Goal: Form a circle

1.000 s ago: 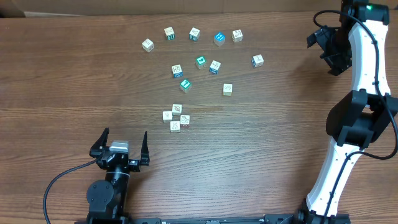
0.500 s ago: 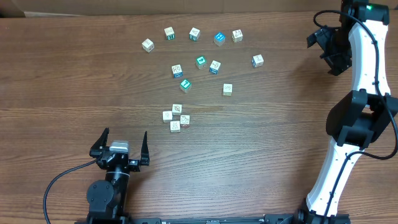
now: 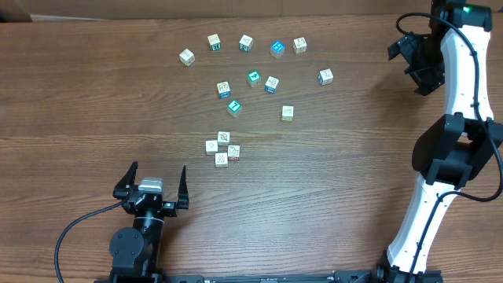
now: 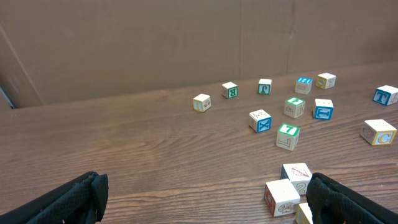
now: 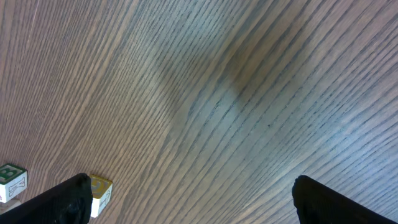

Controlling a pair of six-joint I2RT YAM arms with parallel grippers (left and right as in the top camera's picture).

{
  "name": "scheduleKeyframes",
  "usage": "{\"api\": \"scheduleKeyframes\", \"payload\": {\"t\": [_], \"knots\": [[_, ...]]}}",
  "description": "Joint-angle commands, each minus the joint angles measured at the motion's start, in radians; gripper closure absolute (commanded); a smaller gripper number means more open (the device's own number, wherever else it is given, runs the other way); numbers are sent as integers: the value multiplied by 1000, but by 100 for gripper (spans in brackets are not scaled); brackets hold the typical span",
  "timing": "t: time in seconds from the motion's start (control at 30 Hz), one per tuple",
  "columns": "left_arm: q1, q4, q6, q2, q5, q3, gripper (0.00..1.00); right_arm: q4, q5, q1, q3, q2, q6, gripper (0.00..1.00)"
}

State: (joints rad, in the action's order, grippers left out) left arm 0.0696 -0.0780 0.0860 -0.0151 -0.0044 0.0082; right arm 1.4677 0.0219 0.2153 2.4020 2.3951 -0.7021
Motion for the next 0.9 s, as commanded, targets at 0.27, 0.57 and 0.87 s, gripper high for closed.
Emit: {"api": "scheduleKeyframes", "payload": {"t": [0.27,0.57,0.87], "knots": [[-6,1,26,11,-3,-3,0,0,-2,-63,18,-168,3,0],[-6,1,26,11,-3,-3,0,0,-2,-98,18,-417,3,0],[-6,1,26,11,-3,-3,0,0,-2,-98,18,-563,3,0]]}}
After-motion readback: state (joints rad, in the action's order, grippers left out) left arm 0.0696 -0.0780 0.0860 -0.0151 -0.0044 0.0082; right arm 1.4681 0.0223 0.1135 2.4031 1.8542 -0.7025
